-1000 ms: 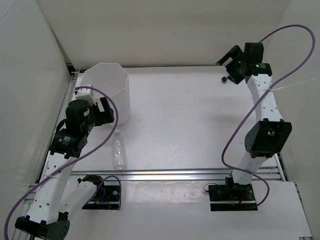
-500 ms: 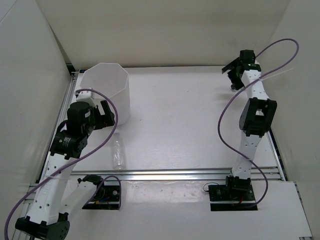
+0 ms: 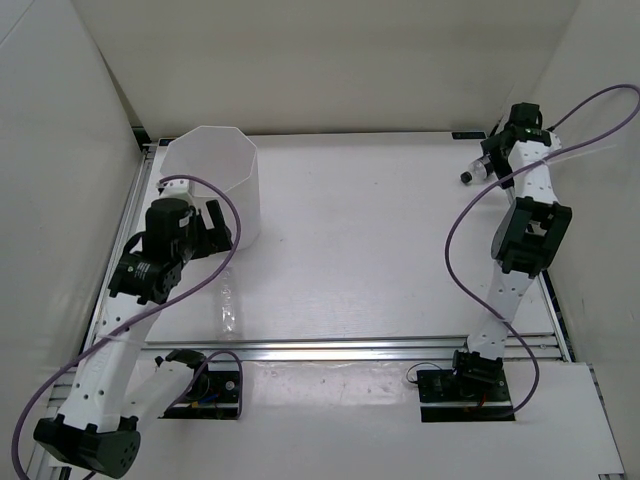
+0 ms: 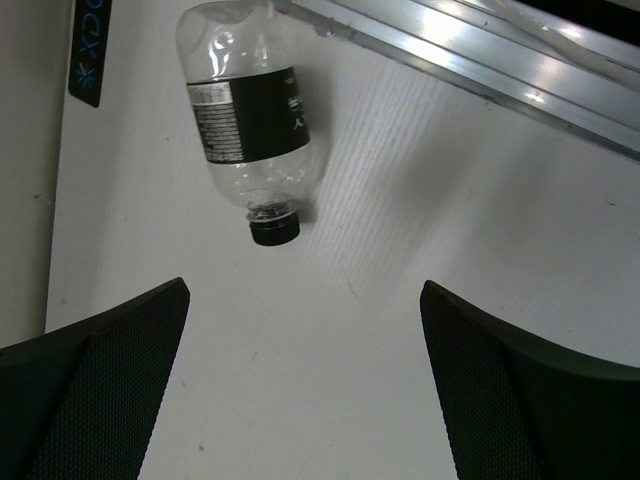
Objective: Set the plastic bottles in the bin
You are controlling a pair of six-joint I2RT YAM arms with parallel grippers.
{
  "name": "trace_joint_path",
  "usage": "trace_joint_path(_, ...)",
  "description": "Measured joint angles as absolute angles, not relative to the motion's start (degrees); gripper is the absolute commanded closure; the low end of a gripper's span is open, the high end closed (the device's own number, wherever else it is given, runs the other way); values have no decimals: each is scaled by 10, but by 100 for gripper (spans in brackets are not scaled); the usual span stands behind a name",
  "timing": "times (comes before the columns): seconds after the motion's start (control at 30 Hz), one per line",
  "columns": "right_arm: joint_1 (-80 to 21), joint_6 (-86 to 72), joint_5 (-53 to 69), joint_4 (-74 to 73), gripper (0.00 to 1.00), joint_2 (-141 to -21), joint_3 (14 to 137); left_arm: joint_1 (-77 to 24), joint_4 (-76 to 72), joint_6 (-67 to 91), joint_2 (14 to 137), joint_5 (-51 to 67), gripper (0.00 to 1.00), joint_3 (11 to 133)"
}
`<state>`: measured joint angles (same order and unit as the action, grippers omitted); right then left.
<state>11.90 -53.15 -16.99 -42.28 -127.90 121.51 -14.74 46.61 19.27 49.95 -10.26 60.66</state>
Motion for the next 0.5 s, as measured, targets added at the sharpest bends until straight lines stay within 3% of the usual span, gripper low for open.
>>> trace_joint_path(0.5, 150, -457, -102, -372, 0, -1401, 1302, -147, 472, 227, 513, -105, 0, 593)
